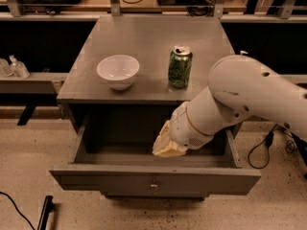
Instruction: Open top drawer
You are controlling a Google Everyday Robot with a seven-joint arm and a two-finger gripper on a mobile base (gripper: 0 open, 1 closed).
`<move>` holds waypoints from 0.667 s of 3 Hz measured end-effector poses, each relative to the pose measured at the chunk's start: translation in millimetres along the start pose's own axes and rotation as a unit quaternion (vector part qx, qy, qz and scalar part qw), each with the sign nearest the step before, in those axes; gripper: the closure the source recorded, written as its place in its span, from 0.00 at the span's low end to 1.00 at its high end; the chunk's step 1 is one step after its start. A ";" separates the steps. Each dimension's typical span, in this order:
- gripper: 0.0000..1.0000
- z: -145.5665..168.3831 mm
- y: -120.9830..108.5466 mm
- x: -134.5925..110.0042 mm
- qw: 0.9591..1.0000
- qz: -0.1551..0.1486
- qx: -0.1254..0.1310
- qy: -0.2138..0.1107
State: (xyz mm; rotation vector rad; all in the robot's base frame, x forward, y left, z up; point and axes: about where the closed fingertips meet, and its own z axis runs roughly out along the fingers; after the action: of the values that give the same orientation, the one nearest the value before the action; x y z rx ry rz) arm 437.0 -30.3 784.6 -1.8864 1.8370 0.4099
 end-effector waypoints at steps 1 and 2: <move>0.37 6.3 -35.0 1.4 1.000 0.005 0.015 0.007; 0.61 34.9 -73.5 7.5 1.000 0.013 0.015 0.020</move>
Offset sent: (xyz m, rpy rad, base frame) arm 0.1306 0.0222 -0.0563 -0.0660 0.0057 -0.0647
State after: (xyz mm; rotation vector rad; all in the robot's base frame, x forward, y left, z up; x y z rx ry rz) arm 514.2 -19.1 760.5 -1.8656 1.8852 0.3531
